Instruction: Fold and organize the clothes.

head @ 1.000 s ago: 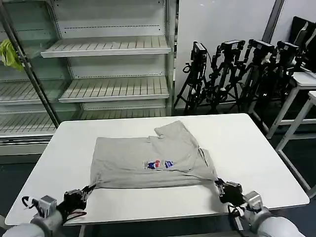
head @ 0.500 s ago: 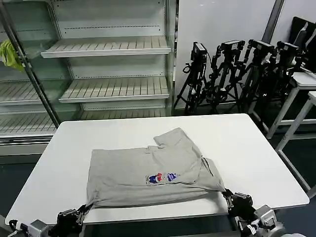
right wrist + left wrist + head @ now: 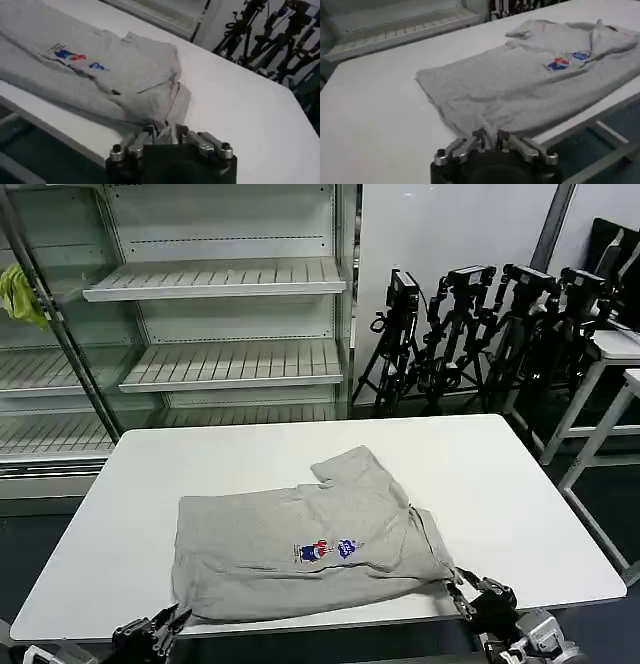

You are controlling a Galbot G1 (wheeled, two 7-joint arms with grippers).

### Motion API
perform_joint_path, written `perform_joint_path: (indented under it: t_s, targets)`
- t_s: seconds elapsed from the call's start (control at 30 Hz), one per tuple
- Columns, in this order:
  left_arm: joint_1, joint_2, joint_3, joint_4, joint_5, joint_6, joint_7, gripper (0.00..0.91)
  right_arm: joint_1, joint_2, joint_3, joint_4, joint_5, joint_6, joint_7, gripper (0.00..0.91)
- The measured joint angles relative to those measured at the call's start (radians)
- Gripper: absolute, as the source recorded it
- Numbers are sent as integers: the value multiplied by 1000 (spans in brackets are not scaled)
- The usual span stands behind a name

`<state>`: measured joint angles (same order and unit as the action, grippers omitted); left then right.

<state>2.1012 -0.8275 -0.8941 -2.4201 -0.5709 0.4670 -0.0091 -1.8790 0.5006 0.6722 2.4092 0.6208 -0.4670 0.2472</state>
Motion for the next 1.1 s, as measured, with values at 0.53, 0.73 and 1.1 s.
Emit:
perform_joint_path:
  t_s: [0.53,0.73,1.1]
  targets:
    - [-14,-32,-66,-72,12,14,-23,907,39,-27,88,63,92,-43,51,907]
    - [-82,8,-73,-45,-46,31,-13,907,171,-71,76,9,197,-36,41,907]
    - [-347,139,0,157,-181,49,38,887,698,-34,-250,-291,360,21,-68,907]
